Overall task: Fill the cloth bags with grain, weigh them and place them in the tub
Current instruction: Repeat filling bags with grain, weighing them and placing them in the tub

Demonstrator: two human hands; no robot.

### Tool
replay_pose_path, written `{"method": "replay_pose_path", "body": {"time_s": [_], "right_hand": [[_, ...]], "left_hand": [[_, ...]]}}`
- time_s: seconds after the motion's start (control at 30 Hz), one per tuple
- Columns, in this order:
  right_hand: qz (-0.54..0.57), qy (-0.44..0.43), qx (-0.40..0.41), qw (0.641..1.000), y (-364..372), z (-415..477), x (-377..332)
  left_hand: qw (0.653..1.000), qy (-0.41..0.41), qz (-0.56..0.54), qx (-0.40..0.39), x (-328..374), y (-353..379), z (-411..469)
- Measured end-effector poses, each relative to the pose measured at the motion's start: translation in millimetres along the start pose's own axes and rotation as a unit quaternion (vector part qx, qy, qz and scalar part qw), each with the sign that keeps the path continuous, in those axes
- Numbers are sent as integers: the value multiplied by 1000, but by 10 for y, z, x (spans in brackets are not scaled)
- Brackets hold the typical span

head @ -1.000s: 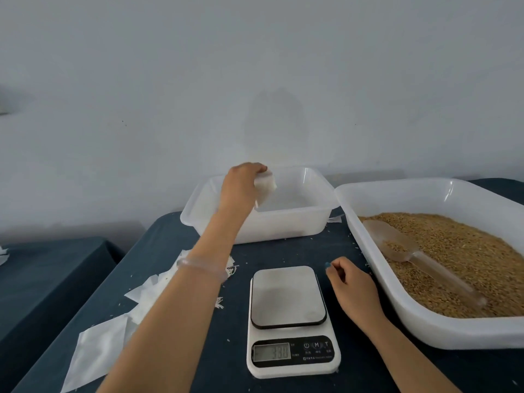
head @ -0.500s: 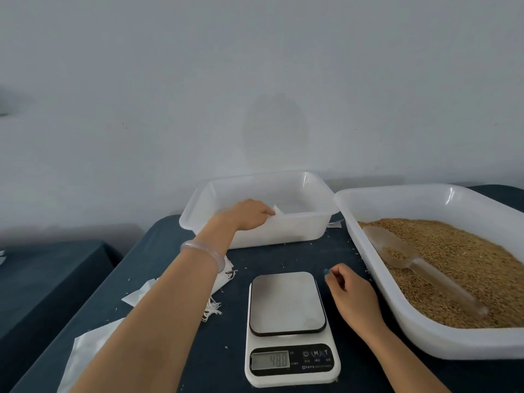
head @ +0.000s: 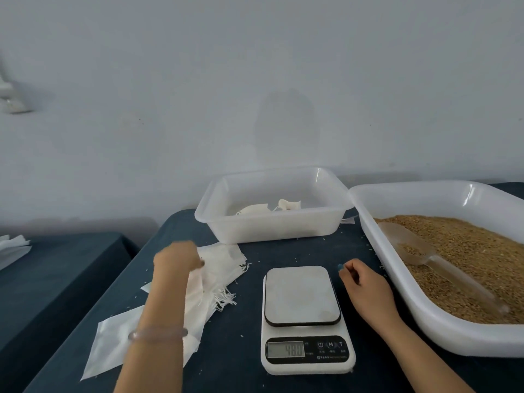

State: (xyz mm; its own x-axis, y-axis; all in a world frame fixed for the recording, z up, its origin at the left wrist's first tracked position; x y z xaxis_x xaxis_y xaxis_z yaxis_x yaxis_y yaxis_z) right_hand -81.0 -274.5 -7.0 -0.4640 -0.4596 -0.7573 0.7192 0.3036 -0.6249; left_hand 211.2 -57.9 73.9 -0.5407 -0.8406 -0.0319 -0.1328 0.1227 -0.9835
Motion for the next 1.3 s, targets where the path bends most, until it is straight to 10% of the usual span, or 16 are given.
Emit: {"method": "replay_pose_path", "body": {"time_s": [0.27, 0.93, 1.1, 1.3], "right_hand": [[4, -7, -2, 1000, -21, -25, -28], [0, -4, -6, 1000, -29, -35, -46], [0, -2, -7, 1000, -24, -29, -37], [21, -26, 8, 999, -21, -43, -68]], "left_hand": [[998, 20, 19, -61, 75, 318, -315], [973, -31, -195, 115, -296, 145, -510], [913, -12, -352, 208, -241, 94, -574], [788, 123, -589, 132, 114, -9, -591]]}}
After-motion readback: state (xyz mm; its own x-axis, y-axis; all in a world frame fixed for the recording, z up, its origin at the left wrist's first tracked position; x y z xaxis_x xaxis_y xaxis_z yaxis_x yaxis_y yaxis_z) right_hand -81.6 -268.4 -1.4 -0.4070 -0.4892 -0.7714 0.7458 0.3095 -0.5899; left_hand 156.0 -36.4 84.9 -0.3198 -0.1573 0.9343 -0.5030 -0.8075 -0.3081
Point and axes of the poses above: each hand's wrist, its own z-axis towards the middle knuckle, its own y-axis out of the palm, x = y × z, the point moved 3 cm from there along z, towards the middle knuckle, and after that the axes turned 5 degrees about y, right-handed, at the moved point
